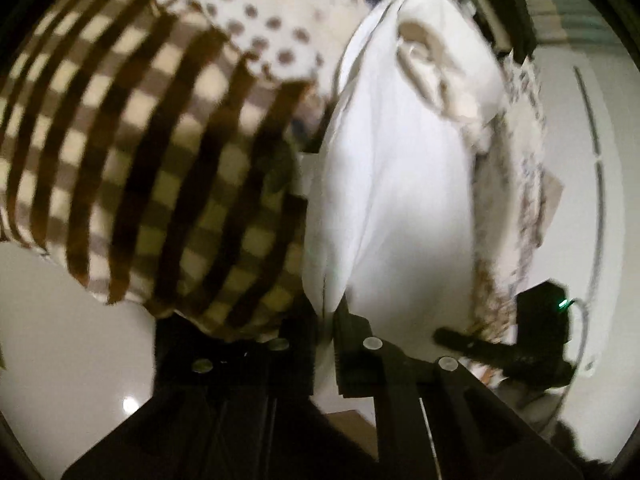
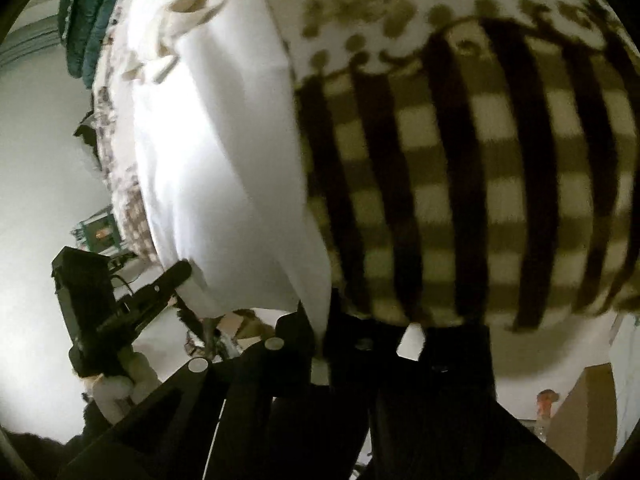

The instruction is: Fold small clothes

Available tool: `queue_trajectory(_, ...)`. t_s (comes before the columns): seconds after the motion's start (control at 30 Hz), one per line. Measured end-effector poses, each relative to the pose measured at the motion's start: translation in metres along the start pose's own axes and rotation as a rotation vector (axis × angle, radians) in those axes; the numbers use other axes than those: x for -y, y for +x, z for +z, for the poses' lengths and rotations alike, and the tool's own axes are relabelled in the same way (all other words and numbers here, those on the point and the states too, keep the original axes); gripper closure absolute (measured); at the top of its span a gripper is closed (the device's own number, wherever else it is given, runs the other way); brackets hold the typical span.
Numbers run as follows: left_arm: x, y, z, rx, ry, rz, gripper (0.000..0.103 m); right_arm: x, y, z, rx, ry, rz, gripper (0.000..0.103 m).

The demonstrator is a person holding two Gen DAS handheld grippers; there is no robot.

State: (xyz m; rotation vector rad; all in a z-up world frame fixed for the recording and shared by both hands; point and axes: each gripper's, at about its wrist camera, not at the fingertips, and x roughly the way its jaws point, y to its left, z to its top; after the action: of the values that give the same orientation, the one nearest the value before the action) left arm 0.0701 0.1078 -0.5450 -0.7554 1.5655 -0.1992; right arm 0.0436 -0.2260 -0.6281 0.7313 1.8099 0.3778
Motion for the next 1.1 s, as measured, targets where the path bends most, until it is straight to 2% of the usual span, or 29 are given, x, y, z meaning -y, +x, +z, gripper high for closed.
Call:
queue_trajectory(0.13,0.021,-0.03,0.023,0.048,-0.035,-0.105,0.099,-0.017,-0.036,0.001,0.027,-0.004,0.1,0.099)
queue_trajectory(0.23,0.047,-0.05,0.056,0.1,-0.029,-0.185,0.099,-0.046,-0.059,0.014,0.071,-0.011,0.173,0.099)
queue_trajectory(0.3,0.066,-0.055,0.083,0.132,-0.007,-0.217,0.099,-0.064,-0.077,0.033,0.112,-0.026,0.211,0.099)
queue_trajectory(0.4,0.092,-0.051,0.133,0.166,0.029,-0.236,0.098,-0.09,-0.098,0.069,0.19,-0.083,0.186,0.099)
queue_trajectory(0.5,0.097,-0.041,0.177,0.171,0.0,-0.292,0.097,-0.11,-0.11,0.124,0.272,-0.076,0.19,0.099)
queue_trajectory(0.53,0.096,-0.035,0.199,0.167,-0.039,-0.312,0.096,-0.109,-0.115,0.141,0.293,-0.07,0.197,0.099)
queue_trajectory(0.57,0.092,-0.032,0.21,0.168,-0.062,-0.33,0.094,-0.112,-0.115,0.153,0.303,-0.063,0.207,0.099)
queue_trajectory(0.63,0.084,-0.027,0.238,0.183,-0.122,-0.375,0.075,-0.115,-0.12,0.189,0.361,-0.027,0.24,0.095)
queue_trajectory(0.7,0.08,-0.03,0.258,0.222,-0.157,-0.409,0.067,-0.108,-0.124,0.22,0.425,0.008,0.255,0.093)
queue_trajectory(0.77,0.075,-0.036,0.268,0.254,-0.166,-0.427,0.06,-0.106,-0.123,0.242,0.433,0.053,0.276,0.075)
queue_trajectory(0.8,0.074,-0.039,0.27,0.265,-0.164,-0.426,0.054,-0.105,-0.127,0.247,0.447,0.068,0.287,0.069)
queue_trajectory(0.83,0.071,-0.042,0.269,0.274,-0.16,-0.418,0.05,-0.104,-0.132,0.247,0.466,0.067,0.28,0.058)
queue_trajectory(0.87,0.068,-0.046,0.268,0.283,-0.148,-0.398,0.05,-0.103,-0.137,0.245,0.481,0.059,0.269,0.049)
queue_trajectory(1.0,0.064,-0.049,0.254,0.268,-0.052,-0.241,0.05,-0.099,-0.137,0.23,0.469,0.019,0.197,0.045)
queue_trajectory(1.1,0.073,-0.038,0.238,0.218,0.068,-0.106,0.05,-0.098,-0.124,0.224,0.421,-0.008,0.094,0.045)
